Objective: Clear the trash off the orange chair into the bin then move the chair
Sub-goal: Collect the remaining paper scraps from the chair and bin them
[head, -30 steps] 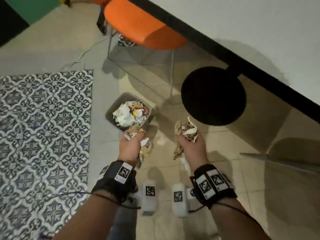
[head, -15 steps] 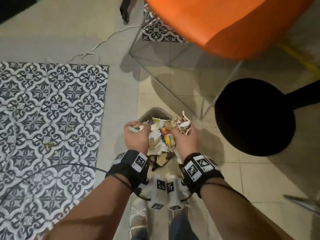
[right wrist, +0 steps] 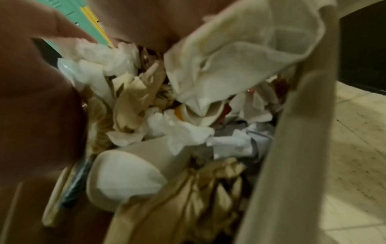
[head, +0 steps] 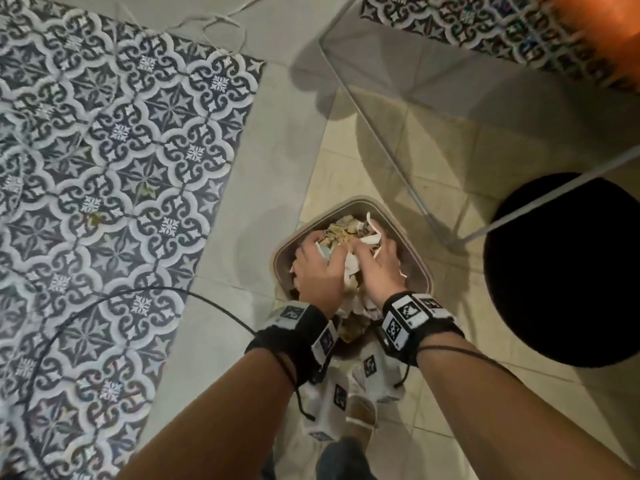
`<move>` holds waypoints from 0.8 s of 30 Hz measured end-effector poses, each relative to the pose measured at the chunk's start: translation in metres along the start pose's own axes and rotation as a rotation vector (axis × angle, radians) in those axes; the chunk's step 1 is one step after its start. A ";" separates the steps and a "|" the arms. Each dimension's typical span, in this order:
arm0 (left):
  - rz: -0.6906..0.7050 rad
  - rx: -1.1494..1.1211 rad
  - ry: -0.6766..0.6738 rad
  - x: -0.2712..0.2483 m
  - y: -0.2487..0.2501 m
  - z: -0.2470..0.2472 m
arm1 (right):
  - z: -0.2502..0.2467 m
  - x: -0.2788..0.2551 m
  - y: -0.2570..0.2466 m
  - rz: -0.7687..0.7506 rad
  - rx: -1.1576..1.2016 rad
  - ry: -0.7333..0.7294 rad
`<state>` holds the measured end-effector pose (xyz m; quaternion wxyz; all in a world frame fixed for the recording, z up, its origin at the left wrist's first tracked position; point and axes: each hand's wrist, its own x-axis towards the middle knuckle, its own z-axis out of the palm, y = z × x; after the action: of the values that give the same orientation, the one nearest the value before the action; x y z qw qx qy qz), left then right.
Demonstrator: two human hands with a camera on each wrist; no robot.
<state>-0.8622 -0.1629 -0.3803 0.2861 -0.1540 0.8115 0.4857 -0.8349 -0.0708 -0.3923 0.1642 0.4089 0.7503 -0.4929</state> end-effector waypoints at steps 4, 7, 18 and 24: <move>0.074 0.079 -0.061 0.001 -0.008 -0.004 | -0.004 0.008 0.002 -0.025 -0.137 -0.094; 0.117 -0.079 -0.075 -0.010 -0.017 -0.007 | -0.005 0.008 0.001 -0.072 -0.236 -0.077; -0.006 0.098 0.019 0.012 -0.026 -0.006 | -0.002 0.013 0.003 -0.165 -0.342 -0.048; 0.055 0.078 0.063 0.004 -0.014 -0.024 | -0.021 -0.003 -0.004 -0.185 -0.063 -0.093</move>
<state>-0.8657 -0.1902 -0.3844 0.2527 -0.1356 0.8424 0.4563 -0.8332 -0.0545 -0.3783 0.1656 0.3093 0.7914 -0.5007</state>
